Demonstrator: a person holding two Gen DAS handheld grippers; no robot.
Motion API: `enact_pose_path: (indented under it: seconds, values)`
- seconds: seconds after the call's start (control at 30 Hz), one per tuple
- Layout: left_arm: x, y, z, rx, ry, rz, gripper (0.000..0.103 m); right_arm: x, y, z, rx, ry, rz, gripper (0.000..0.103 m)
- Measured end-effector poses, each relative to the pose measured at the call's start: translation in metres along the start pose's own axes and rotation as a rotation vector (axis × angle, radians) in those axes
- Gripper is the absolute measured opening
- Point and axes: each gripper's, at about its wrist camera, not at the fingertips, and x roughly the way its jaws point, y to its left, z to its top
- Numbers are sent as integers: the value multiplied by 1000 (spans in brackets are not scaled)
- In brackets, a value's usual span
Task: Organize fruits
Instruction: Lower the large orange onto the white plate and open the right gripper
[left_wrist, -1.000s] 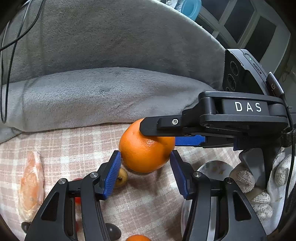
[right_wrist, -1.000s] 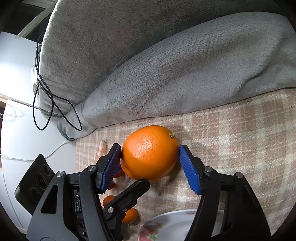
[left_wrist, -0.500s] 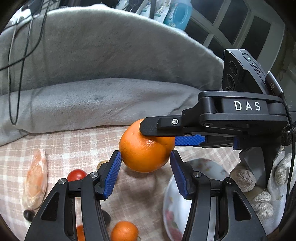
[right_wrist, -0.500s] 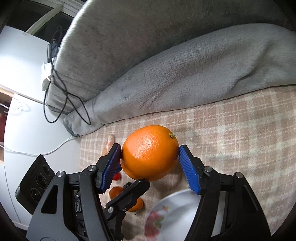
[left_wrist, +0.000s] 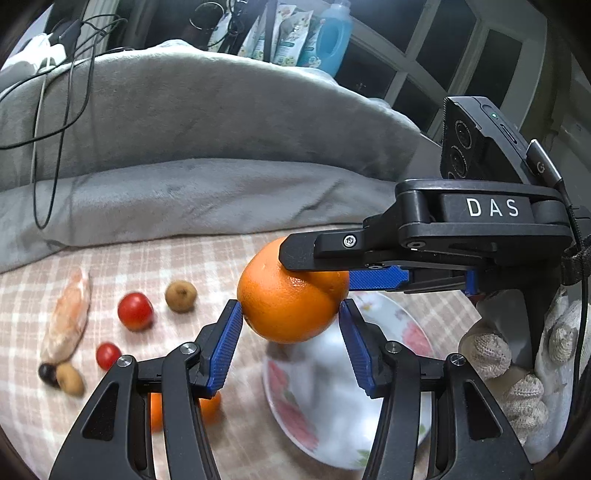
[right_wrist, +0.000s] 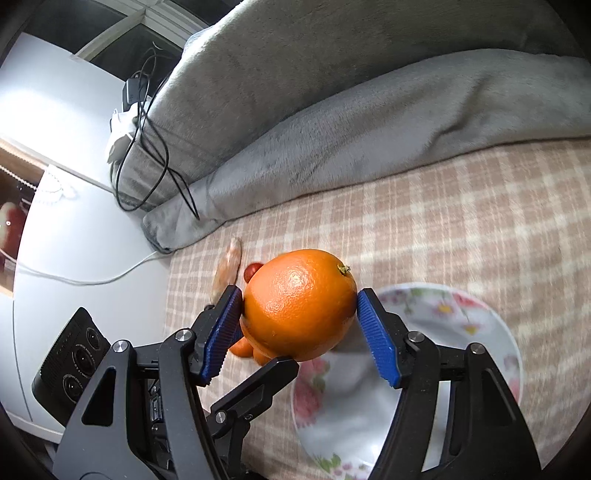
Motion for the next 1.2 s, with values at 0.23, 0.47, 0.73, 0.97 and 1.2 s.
enact_pose_path:
  seconds: [0.23, 0.47, 0.73, 0.97, 1.2]
  values:
    - [-6, -23, -27, 3, 6, -20, 52, -14, -12, -24, 25, 5, -4, 68]
    - [-2, -30, -46, 5, 51, -69, 48, -23, -27, -41, 42, 4, -38, 67]
    - [-22, -41, -53, 27, 32, -82, 44, -68, -23, -50, -55, -135, -108, 67]
    - [-49, -33, -63, 32, -4, -19, 44, -77, -17, -57, -140, -203, -184, 68]
    - [-69, -20, -63, 19, -52, 52, 46, -78, 9, -65, -282, -278, -259, 76]
